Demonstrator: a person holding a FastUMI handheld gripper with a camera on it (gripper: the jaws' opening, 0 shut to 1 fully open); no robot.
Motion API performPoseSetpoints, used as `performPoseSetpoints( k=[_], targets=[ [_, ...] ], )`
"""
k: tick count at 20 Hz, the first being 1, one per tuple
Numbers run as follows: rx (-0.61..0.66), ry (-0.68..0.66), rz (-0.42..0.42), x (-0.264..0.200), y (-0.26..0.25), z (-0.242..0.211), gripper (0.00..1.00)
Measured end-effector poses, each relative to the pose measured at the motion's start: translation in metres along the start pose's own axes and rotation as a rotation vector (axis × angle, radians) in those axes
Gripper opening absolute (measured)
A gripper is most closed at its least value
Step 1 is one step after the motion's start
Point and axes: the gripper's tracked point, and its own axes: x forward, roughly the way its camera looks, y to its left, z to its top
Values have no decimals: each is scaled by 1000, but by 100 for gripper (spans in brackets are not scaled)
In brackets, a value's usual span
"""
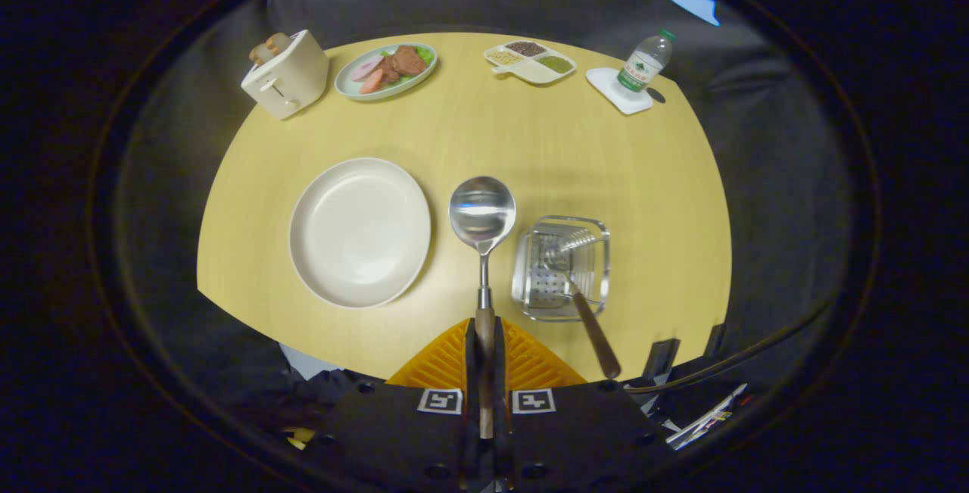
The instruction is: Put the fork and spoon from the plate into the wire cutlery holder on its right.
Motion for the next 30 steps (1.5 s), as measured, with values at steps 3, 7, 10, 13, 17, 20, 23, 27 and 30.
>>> performPoseSetpoints(
  k=[3,7,10,13,17,20,23,27,30],
  targets=[
    [-51,63,-70,2,-34,-10,10],
    [-99,119,-95,20,-44,-9,10],
    [-123,167,-87,26,-44,-11,10],
    [-146,228,-118,26,-52,-23,10],
    [-209,282,-135,32,-51,-29,12],
    [-217,280,-122,33,-45,-23,14],
    [-215,258,-126,38,-46,-18,24],
    [-173,193,-65,35,-38,-14,56],
    [-138,140,-22,29,-35,-12,79]
  ],
)
